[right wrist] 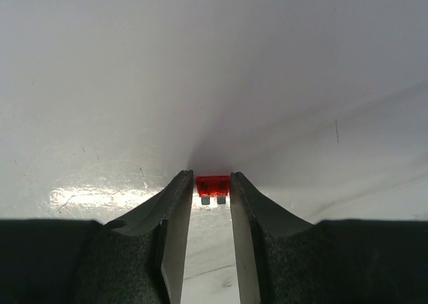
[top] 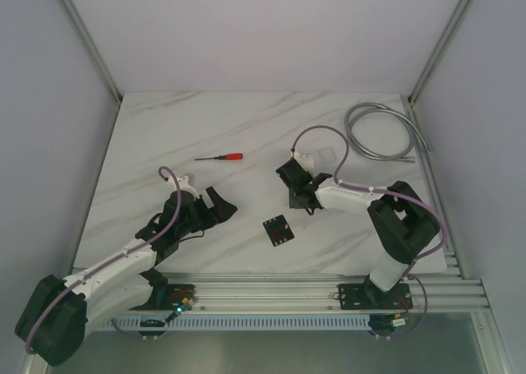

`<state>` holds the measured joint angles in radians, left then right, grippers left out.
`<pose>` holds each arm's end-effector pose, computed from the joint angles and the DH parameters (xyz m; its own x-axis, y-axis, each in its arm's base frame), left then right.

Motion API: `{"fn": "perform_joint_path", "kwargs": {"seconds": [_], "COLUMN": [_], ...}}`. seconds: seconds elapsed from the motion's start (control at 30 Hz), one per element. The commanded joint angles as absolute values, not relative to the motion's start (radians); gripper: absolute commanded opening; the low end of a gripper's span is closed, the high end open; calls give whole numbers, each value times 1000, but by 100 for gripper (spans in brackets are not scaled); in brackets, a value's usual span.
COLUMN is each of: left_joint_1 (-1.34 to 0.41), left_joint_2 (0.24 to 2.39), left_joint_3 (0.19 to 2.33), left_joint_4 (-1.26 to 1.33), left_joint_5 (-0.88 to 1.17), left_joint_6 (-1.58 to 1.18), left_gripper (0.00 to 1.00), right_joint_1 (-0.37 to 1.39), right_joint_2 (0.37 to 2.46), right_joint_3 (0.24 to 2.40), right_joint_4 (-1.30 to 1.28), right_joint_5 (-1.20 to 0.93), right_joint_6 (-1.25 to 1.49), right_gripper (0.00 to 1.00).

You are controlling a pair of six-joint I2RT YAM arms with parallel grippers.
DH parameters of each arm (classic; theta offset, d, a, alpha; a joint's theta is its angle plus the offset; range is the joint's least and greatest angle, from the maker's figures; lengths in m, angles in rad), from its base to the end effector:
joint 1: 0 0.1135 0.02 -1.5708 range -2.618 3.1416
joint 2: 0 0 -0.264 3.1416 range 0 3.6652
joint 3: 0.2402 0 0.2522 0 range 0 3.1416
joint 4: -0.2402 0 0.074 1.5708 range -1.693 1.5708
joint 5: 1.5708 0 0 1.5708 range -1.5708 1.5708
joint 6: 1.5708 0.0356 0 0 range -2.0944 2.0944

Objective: Snap on the fuse box
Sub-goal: Pick up the fuse from the center of the board.

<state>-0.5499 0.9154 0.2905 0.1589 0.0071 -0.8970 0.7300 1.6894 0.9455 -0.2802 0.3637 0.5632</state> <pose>0.1625 -0.0999 0.1789 -0.6516 -0.5171 -0.5549 0.0301 0.7134 -0.7001 0.2528 0.2092 0.1623 -0.7974 -0.0440 -0.6018 -0.0706 0.9973 0.0206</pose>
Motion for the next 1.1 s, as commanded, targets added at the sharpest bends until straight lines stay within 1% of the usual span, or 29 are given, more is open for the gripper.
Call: {"fn": "perform_joint_path", "kwargs": {"seconds": [0.0, 0.23, 0.37, 0.47, 0.73, 1.0, 1.07], "left_joint_1": [-545, -544, -544, -547, -611, -729, -767], "left_joint_2": [913, 917, 928, 941, 969, 984, 990], "left_joint_3": [287, 285, 287, 285, 279, 296, 304], "left_joint_4": [150, 156, 169, 190, 313, 448, 476], "left_joint_5": [30, 47, 70, 93, 99, -1, -39], "left_joint_6": [-905, -910, -912, -915, -919, -879, -857], "left_gripper": [100, 100, 100, 100, 99, 92, 89], "right_joint_1": [721, 715, 715, 715, 733, 802, 819], "right_joint_2": [1697, 1698, 1690, 1661, 1549, 1393, 1363], "right_joint_3": [929, 892, 875, 858, 825, 830, 829], "right_joint_4": [-273, -246, -238, -224, -170, -120, -98], "right_joint_5": [347, 320, 318, 313, 325, 366, 366], "right_joint_6": [600, 607, 612, 613, 622, 677, 692], "right_gripper": [35, 33, 24, 21, 22, 23, 24]}}
